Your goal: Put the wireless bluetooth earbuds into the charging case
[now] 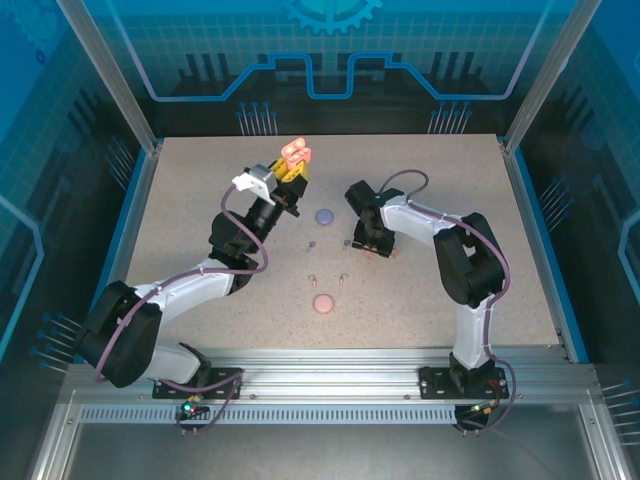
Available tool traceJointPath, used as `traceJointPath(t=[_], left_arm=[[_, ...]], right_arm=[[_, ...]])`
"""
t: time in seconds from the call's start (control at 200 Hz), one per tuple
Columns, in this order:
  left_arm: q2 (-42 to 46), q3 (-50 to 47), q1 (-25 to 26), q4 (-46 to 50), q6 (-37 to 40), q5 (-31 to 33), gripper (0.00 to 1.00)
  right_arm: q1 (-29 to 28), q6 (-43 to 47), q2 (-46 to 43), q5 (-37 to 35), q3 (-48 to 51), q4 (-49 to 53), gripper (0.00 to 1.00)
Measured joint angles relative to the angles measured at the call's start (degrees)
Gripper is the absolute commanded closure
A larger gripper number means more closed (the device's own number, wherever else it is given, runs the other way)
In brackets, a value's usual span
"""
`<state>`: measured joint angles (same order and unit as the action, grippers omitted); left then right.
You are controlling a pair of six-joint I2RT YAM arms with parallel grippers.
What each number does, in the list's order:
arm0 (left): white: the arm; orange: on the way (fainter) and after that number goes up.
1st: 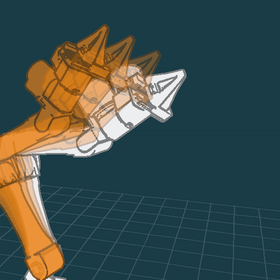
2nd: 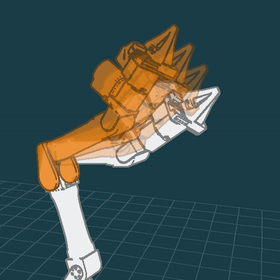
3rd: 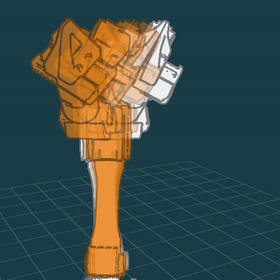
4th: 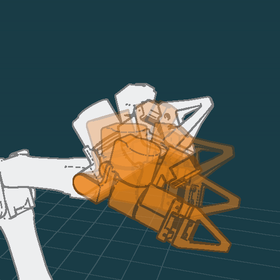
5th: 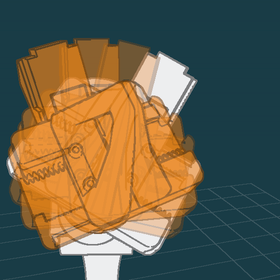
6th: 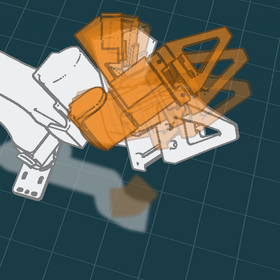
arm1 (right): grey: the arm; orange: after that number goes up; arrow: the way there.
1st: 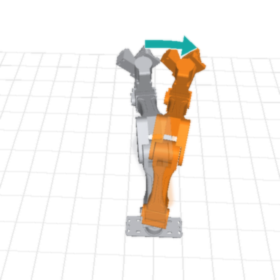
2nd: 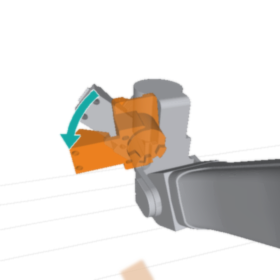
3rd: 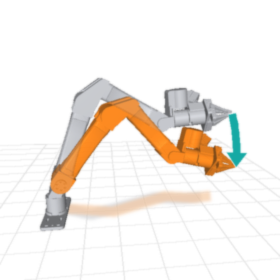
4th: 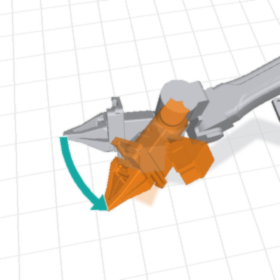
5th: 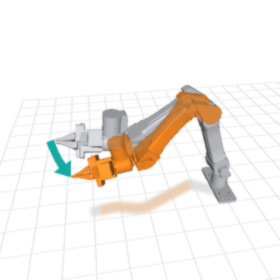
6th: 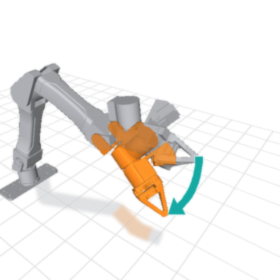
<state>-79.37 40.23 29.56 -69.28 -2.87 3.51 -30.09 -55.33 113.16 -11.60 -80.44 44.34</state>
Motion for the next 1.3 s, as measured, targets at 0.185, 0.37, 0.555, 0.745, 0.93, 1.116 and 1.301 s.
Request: traceJointPath(t=[0.185,0.37,0.555,0.745,0.93,1.116,1.301], left_arm=[[-0.02,0.0,0.0,0.0,0.02,-0.42,1.0],[-0.02,0.0,0.0,0.0,0.24,-0.59,1.0],[-0.02,0.0,0.0,0.0,0.26,-1.03,1.0],[-0.02,0.0,0.0,0.0,0.28,-1.03,1.0],[-0.02,0.0,0.0,0.0,0.31,-1.05,1.0],[-0.04,0.0,0.0,0.0,0.39,-1.51,1.0],[-0.09,0.0,0.0,0.02,0.39,-1.88,1.0]], right_arm=[[0.02,-0.83,1.36,0.07,-1.25,0.07,0.49],[0.13,-1.27,2.01,0.11,-1.86,0.04,0.5],[0.24,-1.75,2.56,0.42,-1.86,0.0,0.51],[0.26,-2.34,3.02,1.11,-1.86,-0.26,0.54],[0.55,-2.6,3.54,1.53,-1.86,-0.5,0.56],[0.74,-2.78,3.54,1.55,-1.77,-0.5,0.57],[0.9,-2.95,3.54,1.68,-1.73,-0.44,0.61]])
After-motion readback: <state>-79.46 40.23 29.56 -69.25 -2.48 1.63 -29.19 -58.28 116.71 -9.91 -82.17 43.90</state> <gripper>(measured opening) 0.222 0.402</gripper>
